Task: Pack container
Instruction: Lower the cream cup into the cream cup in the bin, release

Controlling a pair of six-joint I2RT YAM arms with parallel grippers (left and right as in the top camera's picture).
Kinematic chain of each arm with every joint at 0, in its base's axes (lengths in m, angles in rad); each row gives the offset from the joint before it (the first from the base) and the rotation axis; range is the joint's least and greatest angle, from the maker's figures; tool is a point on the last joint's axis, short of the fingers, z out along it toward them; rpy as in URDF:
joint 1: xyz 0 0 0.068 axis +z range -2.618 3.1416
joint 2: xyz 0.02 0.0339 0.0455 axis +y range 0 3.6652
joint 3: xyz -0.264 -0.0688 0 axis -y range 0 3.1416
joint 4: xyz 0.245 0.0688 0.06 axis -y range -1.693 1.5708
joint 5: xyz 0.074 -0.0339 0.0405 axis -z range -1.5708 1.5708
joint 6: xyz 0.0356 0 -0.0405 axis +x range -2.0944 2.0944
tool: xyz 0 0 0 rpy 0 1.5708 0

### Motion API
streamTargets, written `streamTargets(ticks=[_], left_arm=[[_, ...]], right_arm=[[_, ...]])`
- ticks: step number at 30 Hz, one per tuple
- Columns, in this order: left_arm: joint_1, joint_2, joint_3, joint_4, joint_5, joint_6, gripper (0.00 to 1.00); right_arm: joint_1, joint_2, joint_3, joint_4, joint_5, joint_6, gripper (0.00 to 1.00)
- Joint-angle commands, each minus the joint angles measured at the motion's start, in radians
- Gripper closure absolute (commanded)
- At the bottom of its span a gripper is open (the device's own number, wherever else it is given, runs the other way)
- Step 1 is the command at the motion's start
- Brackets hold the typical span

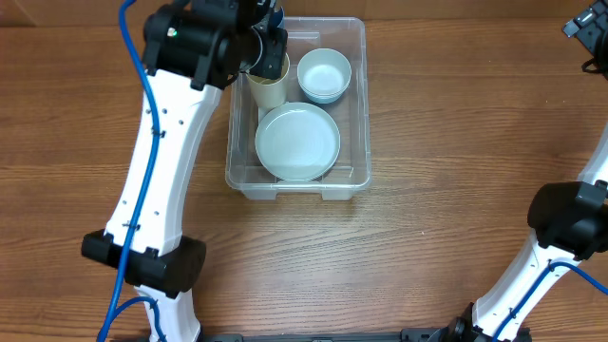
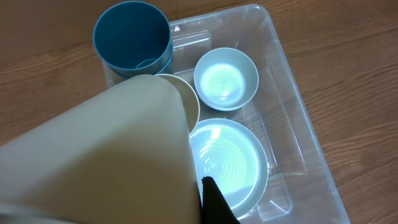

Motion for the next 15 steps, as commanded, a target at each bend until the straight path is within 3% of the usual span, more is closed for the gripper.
streamTargets(ticks=[1, 9, 10, 11, 12, 15], left_arm=[[-0.005, 0.053, 0.002, 0.021, -0.013, 0.003, 0.96], [-0.007, 0.144, 0.002, 0.069, -0.010, 0.004, 0.96], [-0.007, 0.147, 0.002, 0.075, -0.010, 0.004, 0.85], [-0.006, 0.147, 0.002, 0.084, -0.014, 0.004, 0.57], [-0.006, 0.147, 0.003, 0.099, -0.018, 0.007, 0.37], [-0.006, 0.147, 0.003, 0.140, -0.022, 0.008, 0.31]], right_arm=[[0.000, -0.021, 0.019, 0.005, 0.004, 0.005, 0.00], [0.000, -0.021, 0.019, 0.005, 0.004, 0.005, 0.00], [0.000, -0.021, 0.019, 0.005, 0.004, 0.005, 0.00], [0.000, -0.021, 0.019, 0.005, 0.004, 0.005, 0.00], [0.000, -0.021, 0.019, 0.005, 0.004, 0.005, 0.00], [0.000, -0.021, 0.019, 0.005, 0.004, 0.005, 0.00]])
